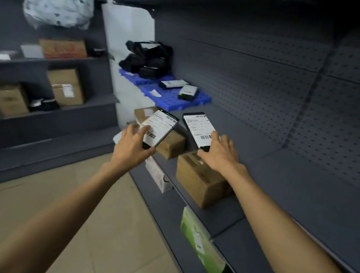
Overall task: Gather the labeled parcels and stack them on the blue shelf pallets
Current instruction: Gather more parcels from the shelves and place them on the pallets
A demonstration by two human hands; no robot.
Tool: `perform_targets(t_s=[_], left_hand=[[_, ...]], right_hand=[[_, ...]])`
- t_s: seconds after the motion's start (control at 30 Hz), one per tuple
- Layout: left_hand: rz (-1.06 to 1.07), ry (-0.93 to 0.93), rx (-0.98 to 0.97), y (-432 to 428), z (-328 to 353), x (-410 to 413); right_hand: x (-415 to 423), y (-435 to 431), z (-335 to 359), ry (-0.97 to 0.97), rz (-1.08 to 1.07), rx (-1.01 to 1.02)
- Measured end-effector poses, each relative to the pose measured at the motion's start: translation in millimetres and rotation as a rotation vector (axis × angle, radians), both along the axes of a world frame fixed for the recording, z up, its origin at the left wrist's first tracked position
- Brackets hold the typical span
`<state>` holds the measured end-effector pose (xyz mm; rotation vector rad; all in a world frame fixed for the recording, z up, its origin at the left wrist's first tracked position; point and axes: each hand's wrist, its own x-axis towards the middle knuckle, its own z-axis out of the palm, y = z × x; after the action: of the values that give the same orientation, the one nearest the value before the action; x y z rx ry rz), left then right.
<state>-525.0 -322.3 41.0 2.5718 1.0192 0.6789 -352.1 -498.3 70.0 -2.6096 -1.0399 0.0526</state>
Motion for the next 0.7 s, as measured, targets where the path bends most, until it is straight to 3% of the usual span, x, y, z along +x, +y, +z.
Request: perform_targets(t_s=[0.17,0.33,0.5,0.7], left_hand=[[0.154,-0.016,0.003,121.7,1.8,-62.3],[0.218,-0.031,-0.013,203.4,-0.8,-69.8],[0.212,-0.058,-0.027,269.1,-10.7,-34.5],[0.122,-0.060,0.027,356.8,7.1,65.1]], right_hand=[[-20.1,138.4,5.2,-0.015,0.120,0.038],[-24.4,240.4,2.4,-0.022,0.197,0.038],[9.6,316.6,1.9,-0.052,0.217,0.043],[111.8,388.1,14.2,-0.070,0.137,0.094]])
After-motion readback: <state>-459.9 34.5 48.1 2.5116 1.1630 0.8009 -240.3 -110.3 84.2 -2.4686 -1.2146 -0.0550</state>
